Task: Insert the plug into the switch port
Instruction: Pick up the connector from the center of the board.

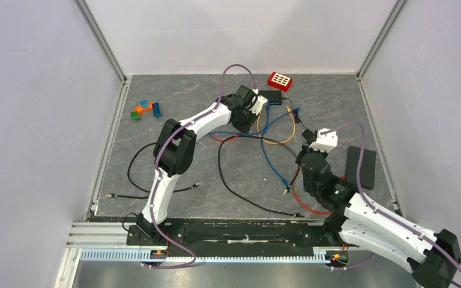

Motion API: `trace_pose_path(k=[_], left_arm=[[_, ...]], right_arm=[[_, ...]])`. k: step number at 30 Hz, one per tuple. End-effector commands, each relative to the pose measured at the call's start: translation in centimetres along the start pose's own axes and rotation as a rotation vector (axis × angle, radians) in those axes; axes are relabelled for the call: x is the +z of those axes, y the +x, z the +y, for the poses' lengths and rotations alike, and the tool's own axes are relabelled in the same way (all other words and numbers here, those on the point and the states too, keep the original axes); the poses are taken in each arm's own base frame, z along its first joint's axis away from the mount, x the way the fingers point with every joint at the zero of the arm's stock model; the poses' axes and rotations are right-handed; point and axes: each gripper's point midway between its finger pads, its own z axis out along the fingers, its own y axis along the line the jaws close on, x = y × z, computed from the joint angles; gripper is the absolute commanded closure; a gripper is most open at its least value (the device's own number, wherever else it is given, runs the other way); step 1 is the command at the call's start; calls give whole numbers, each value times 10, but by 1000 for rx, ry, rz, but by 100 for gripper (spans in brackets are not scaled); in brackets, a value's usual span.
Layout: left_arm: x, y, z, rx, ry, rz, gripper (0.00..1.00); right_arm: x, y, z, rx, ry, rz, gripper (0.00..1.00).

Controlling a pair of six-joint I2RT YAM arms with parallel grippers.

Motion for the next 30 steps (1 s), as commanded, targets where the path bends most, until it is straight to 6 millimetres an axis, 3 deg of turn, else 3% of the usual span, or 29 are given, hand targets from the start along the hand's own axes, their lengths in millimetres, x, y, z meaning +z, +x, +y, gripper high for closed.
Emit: trace_pose_path(k=[1, 4, 7, 9, 11, 14, 17, 21, 25, 30], left_arm=[[-22, -16, 6, -9, -9, -66, 98], [-19, -12, 4, -23, 7, -60, 98], [-20, -14, 3, -27, 13, -67, 98], [-22, -16, 0, -35, 33, -76, 98], [-26, -21, -5, -45, 64, -93, 98], [-29, -23, -12, -59, 97, -109, 98], [-30, -20, -16, -64, 114, -102, 98], [-31, -14, -16, -62, 115, -89, 98], [-29, -11, -17, -68, 120, -88, 98], [-31, -14, -21, -82, 138, -100, 98]], right_arm=[[3, -85, -27, -95, 168, -152, 100], [3, -138, -29, -100, 199, -234, 100], [8, -173, -25, -151, 216, -269, 100], [21, -175, 9, -217, 36, -256, 100], [33, -147, 52, -281, -202, -178, 84], [41, -82, 83, -278, -401, 11, 62], [46, -18, 87, -241, -521, 192, 52], [52, 40, 84, -214, -654, 373, 47], [63, 79, 77, -215, -711, 479, 45], [76, 103, 79, -229, -780, 545, 48]])
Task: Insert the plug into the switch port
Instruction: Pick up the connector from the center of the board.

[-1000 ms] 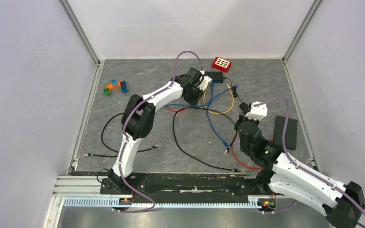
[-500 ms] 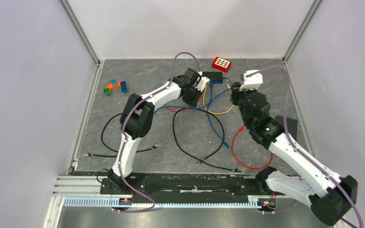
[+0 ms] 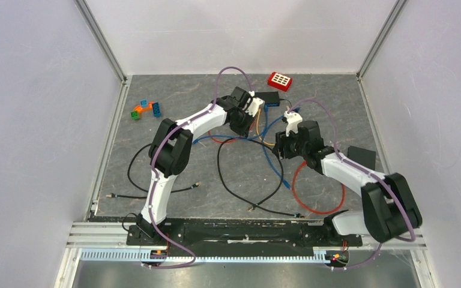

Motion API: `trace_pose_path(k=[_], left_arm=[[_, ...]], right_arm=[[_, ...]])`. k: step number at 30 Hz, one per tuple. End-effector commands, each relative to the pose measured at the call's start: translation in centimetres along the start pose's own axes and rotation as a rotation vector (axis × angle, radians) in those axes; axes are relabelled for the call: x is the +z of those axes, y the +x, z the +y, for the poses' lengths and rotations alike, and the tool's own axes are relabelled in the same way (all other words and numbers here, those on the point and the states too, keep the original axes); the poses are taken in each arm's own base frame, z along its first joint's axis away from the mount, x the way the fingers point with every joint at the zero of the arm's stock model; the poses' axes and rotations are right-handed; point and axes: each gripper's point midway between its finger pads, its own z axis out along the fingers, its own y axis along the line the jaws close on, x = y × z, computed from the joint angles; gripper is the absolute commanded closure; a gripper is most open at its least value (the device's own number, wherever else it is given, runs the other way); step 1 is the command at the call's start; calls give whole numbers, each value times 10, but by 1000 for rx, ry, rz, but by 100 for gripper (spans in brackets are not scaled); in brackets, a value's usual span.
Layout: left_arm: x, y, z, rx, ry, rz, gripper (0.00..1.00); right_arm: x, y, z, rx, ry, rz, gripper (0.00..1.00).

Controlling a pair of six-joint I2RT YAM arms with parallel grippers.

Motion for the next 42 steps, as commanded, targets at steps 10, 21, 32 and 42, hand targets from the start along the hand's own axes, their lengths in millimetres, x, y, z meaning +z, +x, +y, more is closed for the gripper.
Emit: trace_pose_path(k=[10, 21, 32, 42], left_arm=[[-22, -29, -15, -32, 57, -100, 98], [-21, -32, -18, -76, 72, -112, 98], [-23, -30, -8, -81, 37, -111, 98], [-27, -27, 8, -125, 18, -106, 98]], right_arm=[[44, 4, 1, -118, -156, 34, 49], [54, 30, -11, -133, -75, 72, 59], [17, -5, -49, -97, 232, -59, 100], [-83, -86, -106, 124, 661, -330, 100]])
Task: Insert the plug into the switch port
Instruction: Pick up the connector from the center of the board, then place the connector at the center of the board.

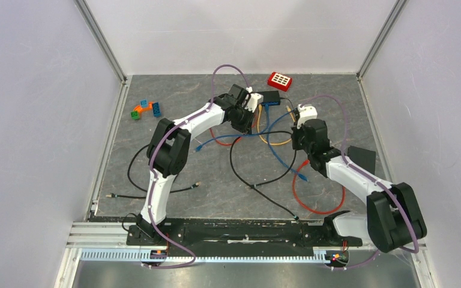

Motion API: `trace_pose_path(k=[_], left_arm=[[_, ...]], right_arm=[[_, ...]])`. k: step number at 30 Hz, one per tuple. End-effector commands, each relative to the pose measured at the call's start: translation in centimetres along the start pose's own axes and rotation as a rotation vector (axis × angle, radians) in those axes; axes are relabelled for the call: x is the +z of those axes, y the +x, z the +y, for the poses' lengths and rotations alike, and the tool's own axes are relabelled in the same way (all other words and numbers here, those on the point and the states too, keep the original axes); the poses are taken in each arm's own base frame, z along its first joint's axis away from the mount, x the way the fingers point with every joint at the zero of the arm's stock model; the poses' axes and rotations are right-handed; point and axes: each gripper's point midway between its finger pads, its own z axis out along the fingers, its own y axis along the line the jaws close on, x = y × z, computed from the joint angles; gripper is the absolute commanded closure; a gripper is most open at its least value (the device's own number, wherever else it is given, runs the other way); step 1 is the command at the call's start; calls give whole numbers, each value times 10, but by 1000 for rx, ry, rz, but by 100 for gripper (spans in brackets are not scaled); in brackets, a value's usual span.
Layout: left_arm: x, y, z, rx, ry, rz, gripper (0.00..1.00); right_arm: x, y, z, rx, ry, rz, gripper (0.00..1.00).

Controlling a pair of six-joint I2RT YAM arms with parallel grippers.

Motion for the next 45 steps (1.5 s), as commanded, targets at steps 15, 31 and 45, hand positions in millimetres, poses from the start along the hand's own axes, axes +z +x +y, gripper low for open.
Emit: trace_pose_path(k=[15, 31, 45], left_arm=[[-17, -3, 27, -41, -63, -17, 98], [-13, 1, 36, -64, -62, -9, 98], [0, -30, 49, -89, -105, -81, 88]], right_arm=[[-147, -185, -167, 265, 808, -485, 100], [-243, -322, -181, 142, 870, -791, 100], [-282, -398, -131, 26, 556, -963, 100]])
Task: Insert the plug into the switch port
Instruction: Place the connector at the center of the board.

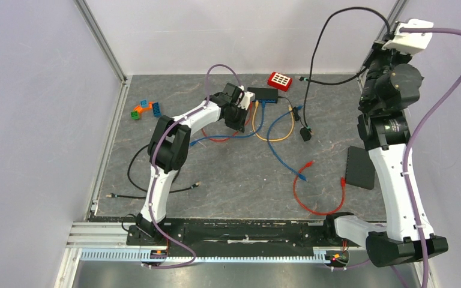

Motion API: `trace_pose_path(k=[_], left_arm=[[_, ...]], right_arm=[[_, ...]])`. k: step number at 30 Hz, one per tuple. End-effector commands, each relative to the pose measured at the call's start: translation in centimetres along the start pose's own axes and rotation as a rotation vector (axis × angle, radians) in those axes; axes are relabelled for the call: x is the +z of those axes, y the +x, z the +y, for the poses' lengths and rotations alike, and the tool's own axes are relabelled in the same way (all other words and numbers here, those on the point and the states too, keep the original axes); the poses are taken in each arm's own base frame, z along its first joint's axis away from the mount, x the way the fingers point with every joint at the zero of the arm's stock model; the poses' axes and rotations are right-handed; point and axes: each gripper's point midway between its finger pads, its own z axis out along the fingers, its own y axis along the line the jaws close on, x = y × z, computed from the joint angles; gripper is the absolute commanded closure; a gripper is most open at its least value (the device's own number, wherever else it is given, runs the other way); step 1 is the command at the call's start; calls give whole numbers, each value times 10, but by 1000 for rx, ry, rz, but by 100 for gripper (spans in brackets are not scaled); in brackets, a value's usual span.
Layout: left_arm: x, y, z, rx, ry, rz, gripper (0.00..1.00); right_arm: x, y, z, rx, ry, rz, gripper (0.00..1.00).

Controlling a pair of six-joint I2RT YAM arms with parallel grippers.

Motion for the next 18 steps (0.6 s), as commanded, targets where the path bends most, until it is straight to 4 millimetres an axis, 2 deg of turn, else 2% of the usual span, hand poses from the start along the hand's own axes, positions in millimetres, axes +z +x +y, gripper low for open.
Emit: trace_pose_path(k=[1, 3, 6, 10, 13, 18], left_arm=[[-9, -42, 7, -32, -45, -112, 84], [-21, -58, 2, -37, -42, -154, 74], [-49, -82, -8, -32, -31, -225, 58], [-92, -99, -15, -7, -51, -298, 45], [-125, -98, -8, -21, -121, -330, 43], [-169, -65, 21, -174, -213, -376, 42]], right_arm=[[-4, -71, 0, 46, -70, -127, 100], [-4, -79, 9, 64, -123, -129, 100], [-10, -73, 30, 110, -237, -99, 100], [-20, -56, 53, 225, -339, -30, 100], [-29, -42, 73, 309, -433, 29, 100], [-58, -12, 114, 507, -626, 143, 100]])
